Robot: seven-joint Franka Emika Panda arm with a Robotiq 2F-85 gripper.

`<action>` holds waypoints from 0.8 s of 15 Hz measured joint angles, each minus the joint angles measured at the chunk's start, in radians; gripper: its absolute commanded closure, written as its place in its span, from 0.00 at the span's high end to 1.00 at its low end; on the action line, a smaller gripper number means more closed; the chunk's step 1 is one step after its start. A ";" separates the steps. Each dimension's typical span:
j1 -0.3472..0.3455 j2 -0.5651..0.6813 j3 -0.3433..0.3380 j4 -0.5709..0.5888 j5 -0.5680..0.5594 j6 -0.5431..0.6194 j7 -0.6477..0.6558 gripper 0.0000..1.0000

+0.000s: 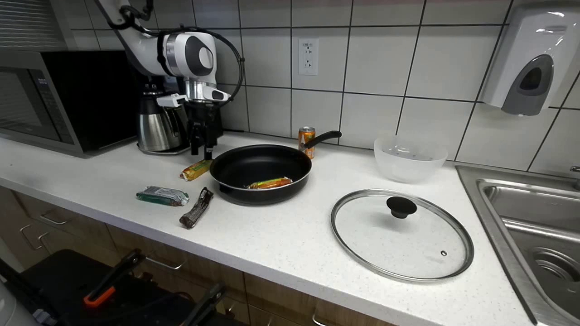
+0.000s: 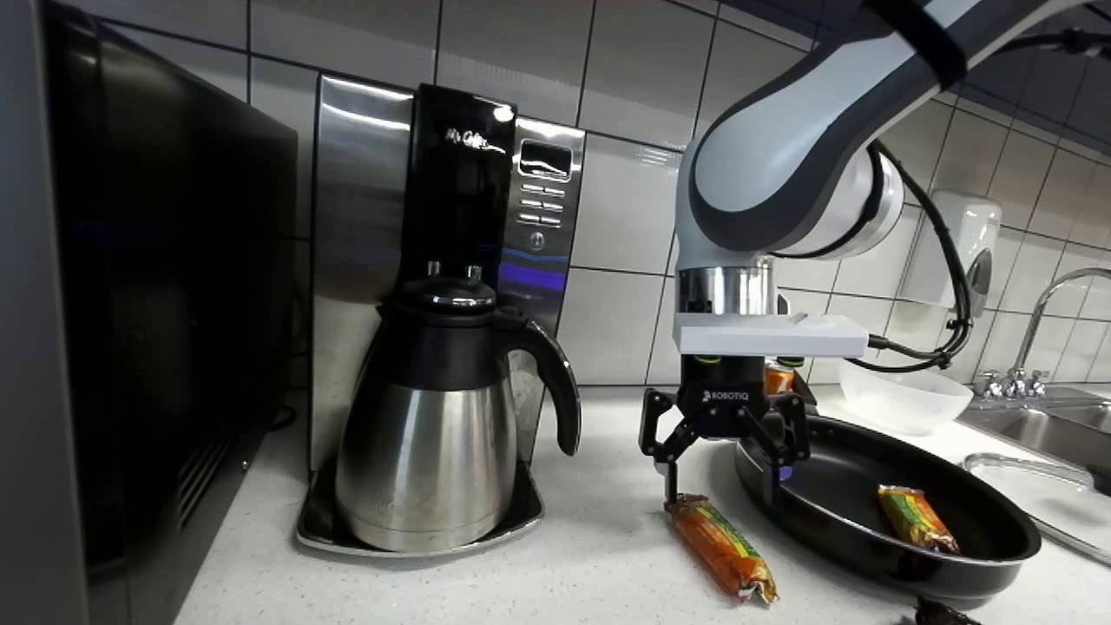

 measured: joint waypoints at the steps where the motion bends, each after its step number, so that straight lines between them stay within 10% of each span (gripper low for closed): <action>1: -0.001 0.003 0.000 0.000 0.005 0.007 0.000 1.00; 12: 0.001 0.014 0.005 -0.032 0.036 0.079 -0.002 1.00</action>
